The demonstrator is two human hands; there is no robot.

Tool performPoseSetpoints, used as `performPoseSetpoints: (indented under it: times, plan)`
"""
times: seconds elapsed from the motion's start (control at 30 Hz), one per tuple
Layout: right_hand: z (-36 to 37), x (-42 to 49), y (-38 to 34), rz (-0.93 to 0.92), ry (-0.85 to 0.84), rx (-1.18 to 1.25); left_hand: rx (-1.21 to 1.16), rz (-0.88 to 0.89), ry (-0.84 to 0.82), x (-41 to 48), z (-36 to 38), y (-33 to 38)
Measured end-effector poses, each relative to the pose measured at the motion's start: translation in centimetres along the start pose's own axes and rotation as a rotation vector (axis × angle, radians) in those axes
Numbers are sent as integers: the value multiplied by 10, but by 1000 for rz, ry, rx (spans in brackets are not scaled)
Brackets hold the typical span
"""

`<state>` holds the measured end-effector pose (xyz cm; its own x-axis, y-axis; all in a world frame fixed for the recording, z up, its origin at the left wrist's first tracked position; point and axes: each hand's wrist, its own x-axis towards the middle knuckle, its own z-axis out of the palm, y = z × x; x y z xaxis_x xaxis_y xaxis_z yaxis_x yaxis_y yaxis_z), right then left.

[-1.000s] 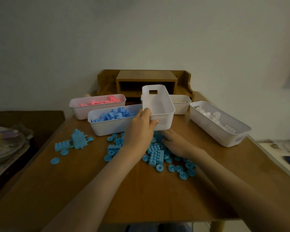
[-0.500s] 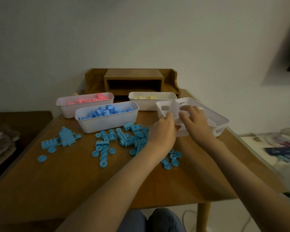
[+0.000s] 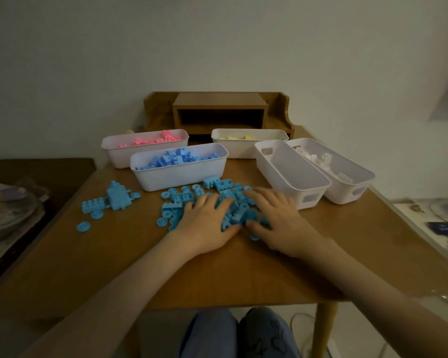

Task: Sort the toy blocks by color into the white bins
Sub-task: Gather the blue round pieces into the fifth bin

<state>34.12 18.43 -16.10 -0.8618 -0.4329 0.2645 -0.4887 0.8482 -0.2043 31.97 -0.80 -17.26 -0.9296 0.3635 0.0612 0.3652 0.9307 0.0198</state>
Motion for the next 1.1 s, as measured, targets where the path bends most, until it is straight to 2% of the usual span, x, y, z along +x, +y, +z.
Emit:
performPoseSetpoints:
  times: [0.07,0.1,0.23,0.37,0.53,0.87,1.1]
  plan:
    - [16,8,-4,40,-117,-32,-3,-26,63,-1,3,-8]
    - [19,11,-5,68,-123,-40,-21,-26,83,0,4,-9]
    - [30,32,-7,100,-46,-62,-120,28,186,1,9,-15]
    - [34,41,-7,107,16,-13,-214,-10,238,1,8,-14]
    - [33,43,-5,48,77,66,-215,-39,255,1,8,-13]
    - [28,45,-6,71,106,148,-109,-81,332,3,2,-13]
    - [-12,48,5,50,342,99,-15,-90,352,5,-7,-11]
